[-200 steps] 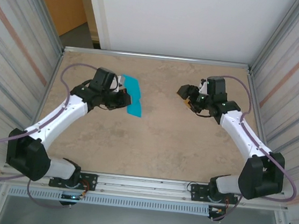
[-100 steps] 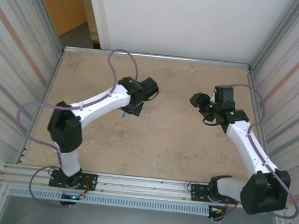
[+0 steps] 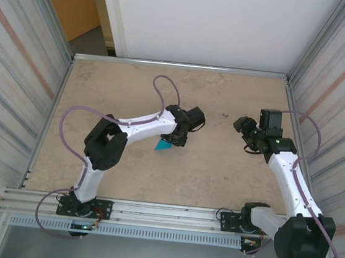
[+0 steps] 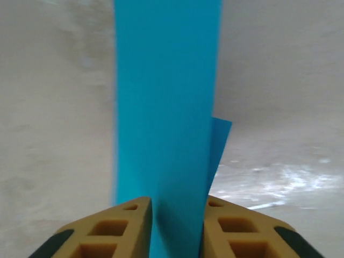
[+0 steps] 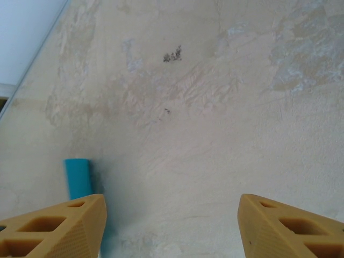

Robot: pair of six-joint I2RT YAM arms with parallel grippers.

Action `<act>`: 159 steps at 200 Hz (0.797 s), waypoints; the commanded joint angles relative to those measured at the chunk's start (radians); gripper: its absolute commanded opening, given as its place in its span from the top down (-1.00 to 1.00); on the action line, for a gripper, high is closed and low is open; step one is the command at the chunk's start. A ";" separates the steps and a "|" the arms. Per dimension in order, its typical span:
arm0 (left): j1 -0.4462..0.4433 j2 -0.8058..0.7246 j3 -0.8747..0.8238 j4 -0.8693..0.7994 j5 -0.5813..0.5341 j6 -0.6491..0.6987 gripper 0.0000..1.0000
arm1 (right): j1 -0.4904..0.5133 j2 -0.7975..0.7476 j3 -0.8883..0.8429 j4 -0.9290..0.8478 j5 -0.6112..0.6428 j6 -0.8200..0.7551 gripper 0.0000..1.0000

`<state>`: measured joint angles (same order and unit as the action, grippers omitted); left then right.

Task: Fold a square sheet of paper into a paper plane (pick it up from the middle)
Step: Turn over the paper at the center of the table.

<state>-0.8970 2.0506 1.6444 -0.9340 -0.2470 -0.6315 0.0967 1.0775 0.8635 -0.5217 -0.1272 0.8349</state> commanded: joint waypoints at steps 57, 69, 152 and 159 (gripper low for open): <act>0.175 -0.288 -0.328 0.458 0.447 -0.114 -0.20 | 0.179 0.132 0.065 0.004 -0.026 -0.074 -0.29; 0.229 -0.350 -0.415 0.517 0.498 -0.137 -0.29 | 0.250 0.199 0.094 0.017 -0.018 -0.072 -0.29; 0.550 -0.702 -0.798 0.622 0.664 -0.132 -0.97 | 0.626 0.724 0.394 0.130 -0.071 -0.041 -0.03; 0.565 -0.715 -0.811 0.625 0.672 -0.132 -0.97 | 0.639 0.768 0.432 0.120 -0.074 -0.051 0.02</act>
<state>-0.3790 1.4033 0.8776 -0.3504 0.3542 -0.7647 0.6979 1.7393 1.1915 -0.4110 -0.1810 0.8021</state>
